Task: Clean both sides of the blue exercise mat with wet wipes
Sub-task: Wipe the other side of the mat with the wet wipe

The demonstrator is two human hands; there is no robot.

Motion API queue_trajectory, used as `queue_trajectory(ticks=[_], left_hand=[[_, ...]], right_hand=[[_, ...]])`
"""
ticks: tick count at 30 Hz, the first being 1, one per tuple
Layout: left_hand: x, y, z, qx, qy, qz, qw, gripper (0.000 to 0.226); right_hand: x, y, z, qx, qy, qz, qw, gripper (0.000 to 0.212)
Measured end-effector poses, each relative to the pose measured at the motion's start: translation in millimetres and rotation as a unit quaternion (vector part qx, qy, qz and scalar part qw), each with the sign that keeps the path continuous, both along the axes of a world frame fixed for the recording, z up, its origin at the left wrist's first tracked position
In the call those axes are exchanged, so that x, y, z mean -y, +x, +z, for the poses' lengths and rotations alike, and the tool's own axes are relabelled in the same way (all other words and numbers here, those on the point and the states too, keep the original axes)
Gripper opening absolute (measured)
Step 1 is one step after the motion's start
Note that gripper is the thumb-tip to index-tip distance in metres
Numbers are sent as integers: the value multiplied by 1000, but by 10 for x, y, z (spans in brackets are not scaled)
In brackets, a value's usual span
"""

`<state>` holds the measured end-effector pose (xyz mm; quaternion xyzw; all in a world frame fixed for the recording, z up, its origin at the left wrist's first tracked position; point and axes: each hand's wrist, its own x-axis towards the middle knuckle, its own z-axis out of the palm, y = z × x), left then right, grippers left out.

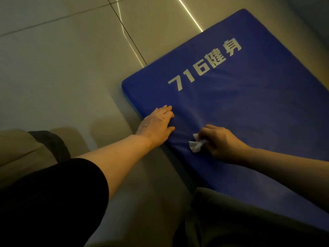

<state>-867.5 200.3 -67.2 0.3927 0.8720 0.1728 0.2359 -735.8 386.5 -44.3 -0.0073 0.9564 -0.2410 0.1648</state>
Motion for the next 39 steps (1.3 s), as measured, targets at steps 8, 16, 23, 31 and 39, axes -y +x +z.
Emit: queue_trajectory(ticks=[8, 16, 23, 31, 39], left_hand=[[-109, -25, 8, -77, -8, 8, 997, 53], [-178, 52, -26, -76, -25, -10, 997, 77], [-322, 35, -28, 18, 30, 13, 999, 73], [-572, -122, -128, -3, 27, -110, 994, 96], [-734, -218, -116, 52, -19, -121, 991, 117]], right_hand=[[-34, -471, -141, -16, 47, -72, 996, 9], [-492, 2, 153, 178, 74, 128, 973, 19], [-364, -990, 42, 173, 128, 126, 968, 29], [-495, -339, 8, 132, 56, 103, 984, 16], [-484, -428, -194, -89, 26, -35, 995, 15]])
